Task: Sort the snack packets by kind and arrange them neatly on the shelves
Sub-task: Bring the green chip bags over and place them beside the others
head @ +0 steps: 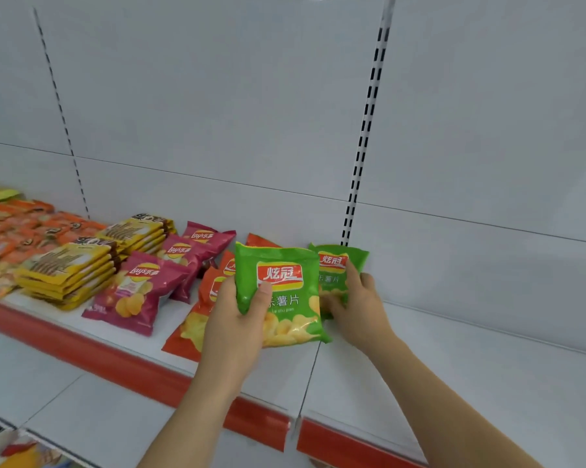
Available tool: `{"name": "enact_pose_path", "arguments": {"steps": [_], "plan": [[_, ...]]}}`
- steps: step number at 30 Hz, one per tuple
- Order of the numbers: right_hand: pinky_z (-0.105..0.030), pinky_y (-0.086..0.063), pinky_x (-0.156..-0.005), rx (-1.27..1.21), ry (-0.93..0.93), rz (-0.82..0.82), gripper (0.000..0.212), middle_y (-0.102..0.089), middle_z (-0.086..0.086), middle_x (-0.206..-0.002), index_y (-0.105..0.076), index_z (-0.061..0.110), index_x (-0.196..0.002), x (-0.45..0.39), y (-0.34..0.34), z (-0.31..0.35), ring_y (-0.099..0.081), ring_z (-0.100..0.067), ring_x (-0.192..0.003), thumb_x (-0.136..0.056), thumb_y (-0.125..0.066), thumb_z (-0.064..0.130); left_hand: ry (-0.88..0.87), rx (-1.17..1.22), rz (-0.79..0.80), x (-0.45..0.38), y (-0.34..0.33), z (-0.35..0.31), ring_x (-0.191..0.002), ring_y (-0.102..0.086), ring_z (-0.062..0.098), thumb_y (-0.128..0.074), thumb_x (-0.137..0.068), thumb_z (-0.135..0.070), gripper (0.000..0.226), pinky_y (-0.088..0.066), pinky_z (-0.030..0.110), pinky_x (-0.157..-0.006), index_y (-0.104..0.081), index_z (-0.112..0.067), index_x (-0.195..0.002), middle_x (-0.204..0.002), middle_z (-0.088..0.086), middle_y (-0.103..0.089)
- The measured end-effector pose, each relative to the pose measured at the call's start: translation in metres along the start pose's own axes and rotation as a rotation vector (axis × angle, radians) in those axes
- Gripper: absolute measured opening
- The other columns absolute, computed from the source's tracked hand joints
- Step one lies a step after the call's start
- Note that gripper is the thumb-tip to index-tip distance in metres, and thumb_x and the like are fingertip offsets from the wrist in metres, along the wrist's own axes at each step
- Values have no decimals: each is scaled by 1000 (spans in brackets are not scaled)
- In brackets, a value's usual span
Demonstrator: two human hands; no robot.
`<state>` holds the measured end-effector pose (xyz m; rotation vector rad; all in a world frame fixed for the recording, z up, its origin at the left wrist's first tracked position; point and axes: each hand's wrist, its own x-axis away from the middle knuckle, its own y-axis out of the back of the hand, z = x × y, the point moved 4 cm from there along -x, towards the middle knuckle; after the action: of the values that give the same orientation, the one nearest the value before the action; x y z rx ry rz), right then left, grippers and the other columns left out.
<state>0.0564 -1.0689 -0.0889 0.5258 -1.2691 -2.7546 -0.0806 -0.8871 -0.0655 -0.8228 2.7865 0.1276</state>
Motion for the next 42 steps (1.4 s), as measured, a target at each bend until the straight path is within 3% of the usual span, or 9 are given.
{"name": "enact_pose_path", "arguments": {"steps": [5,11,17,21,24,32,36,39,42], "plan": [[-46,-43,-103,372,-103,47,79,-39,-10,-139,-2,29,-160,3,-13,-9,-43,-33,-129,-98,-42,56,14,57,144,-20,2,7,-86,-69,-9,-62,-100,-37,9,-51,19,-72,-63,-36,-109,-96,-30,-73],[-50,-39,-106,516,-197,112,75,-40,-11,-143,8,29,-159,10,-21,13,-40,-33,-132,-100,-34,47,-6,67,258,-32,7,11,-90,-70,-7,-61,-100,-41,18,-54,22,-76,-63,-36,-117,-102,-25,-74],[-49,-36,-111,343,-233,-45,74,-21,-14,-159,-7,29,-159,18,-5,26,-31,-39,-141,-99,-45,46,9,77,324,-37,14,13,-84,-66,-15,-58,-101,-40,18,-47,3,-62,-60,-34,-118,-104,-20,-71],[-34,-41,-100,4,-219,-334,49,-58,1,-134,-41,28,-149,52,24,47,-52,-22,-127,-103,-45,44,-8,55,340,-36,10,12,-90,-66,-11,-58,-101,-42,20,-50,12,-70,-59,-33,-118,-105,-20,-71],[-29,-53,-90,-367,-129,-238,44,-69,15,-110,-47,41,-143,91,25,76,-67,-6,-101,-99,-50,47,-49,15,348,-30,0,6,-89,-65,-10,-58,-100,-42,26,-50,13,-72,-54,-31,-124,-108,-18,-69],[-8,-42,-80,-62,-64,-265,61,-57,13,-119,-37,36,-151,100,17,52,-58,0,-95,-96,-63,32,-327,-560,439,-12,-30,-6,-119,-60,11,-57,-104,-36,76,-54,20,-85,-10,-27,-163,-147,-7,-44],[-31,-45,-95,177,-79,-110,63,-51,1,-137,-24,30,-157,88,-3,41,-54,-18,-113,-100,-46,48,-442,-1011,574,-4,-48,0,-153,-23,28,-44,-109,-30,64,-34,38,-122,-14,-17,-164,-169,9,-15],[-41,-35,-111,452,-175,-34,87,-39,-4,-152,-10,29,-159,86,-16,33,-32,-28,-141,-83,1,70,-458,-1192,655,-2,-55,11,-158,-6,33,-41,-109,-21,62,-18,44,-129,-14,-12,-164,-171,10,-13],[-44,-23,-119,510,-224,46,95,-19,-8,-163,5,34,-158,86,-21,27,-14,-28,-151,-72,16,71,-502,-1248,650,-3,-56,18,-159,-4,34,-35,-110,-16,60,-13,45,-130,-12,-11,-164,-171,10,-12]]}}
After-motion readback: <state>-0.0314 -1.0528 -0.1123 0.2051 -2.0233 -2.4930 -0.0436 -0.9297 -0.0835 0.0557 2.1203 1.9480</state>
